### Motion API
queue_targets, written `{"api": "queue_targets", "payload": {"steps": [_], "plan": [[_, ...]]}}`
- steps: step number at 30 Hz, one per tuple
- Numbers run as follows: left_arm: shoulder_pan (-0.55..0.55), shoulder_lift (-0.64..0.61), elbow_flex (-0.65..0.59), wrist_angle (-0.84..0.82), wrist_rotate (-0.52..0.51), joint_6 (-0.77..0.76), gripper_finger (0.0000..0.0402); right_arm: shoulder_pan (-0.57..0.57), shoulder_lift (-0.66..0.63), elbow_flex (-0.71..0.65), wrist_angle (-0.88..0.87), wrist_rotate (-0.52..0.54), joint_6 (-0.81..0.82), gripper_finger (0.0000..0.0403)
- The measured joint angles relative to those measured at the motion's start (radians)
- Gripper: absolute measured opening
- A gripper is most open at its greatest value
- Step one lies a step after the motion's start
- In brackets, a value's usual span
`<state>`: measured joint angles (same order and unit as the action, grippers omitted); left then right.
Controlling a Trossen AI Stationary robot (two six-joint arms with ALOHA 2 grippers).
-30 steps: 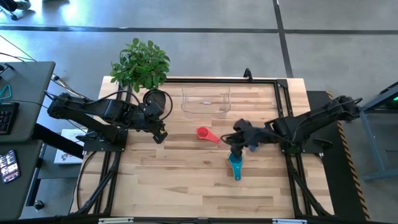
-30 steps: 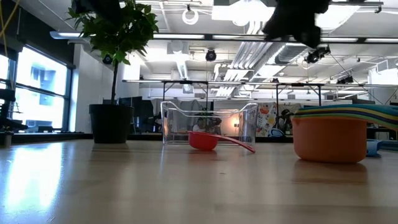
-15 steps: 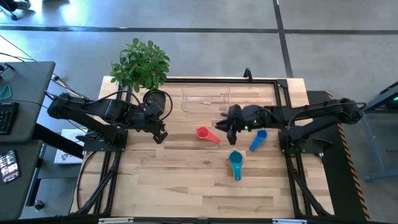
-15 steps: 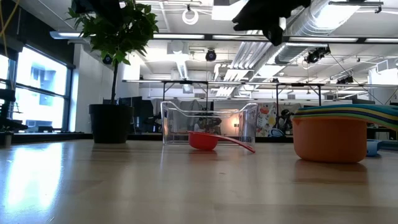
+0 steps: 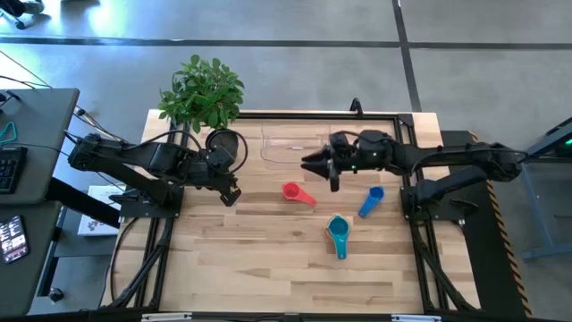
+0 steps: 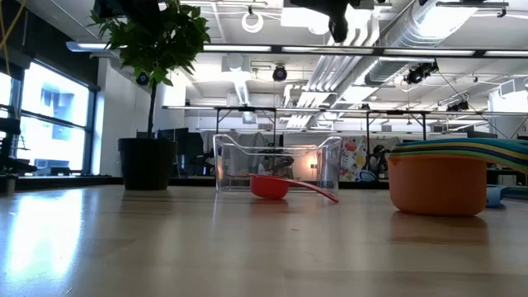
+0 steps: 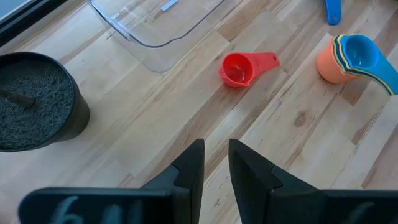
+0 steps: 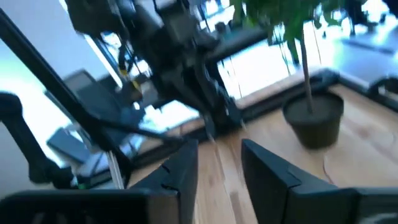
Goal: Nest measuring cups in basket
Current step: Stack the red measuring cup on top of the light blue measuring cup
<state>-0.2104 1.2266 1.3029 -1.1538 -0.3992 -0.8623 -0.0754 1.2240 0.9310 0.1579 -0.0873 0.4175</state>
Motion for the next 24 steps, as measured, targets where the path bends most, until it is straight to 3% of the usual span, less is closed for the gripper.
{"api": "queue_targets", "payload": {"steps": [5, 12, 24], "plan": [[0.0, 0.0, 0.0, 0.0, 0.0, 0.0, 0.0062, -0.01, 0.0, 0.0, 0.102, 0.001, -0.077, 0.0143], [0.0, 0.0, 0.0, 0.0, -0.006, 0.001, 0.0062, -0.015, 0.0, 0.0, 0.23, 0.018, -0.25, 0.0149], [0.0, 0.0, 0.0, -0.004, -0.008, 0.002, 0.0062, -0.07, 0.165, 0.221, -0.085, 0.0, -0.323, 0.0149]]}}
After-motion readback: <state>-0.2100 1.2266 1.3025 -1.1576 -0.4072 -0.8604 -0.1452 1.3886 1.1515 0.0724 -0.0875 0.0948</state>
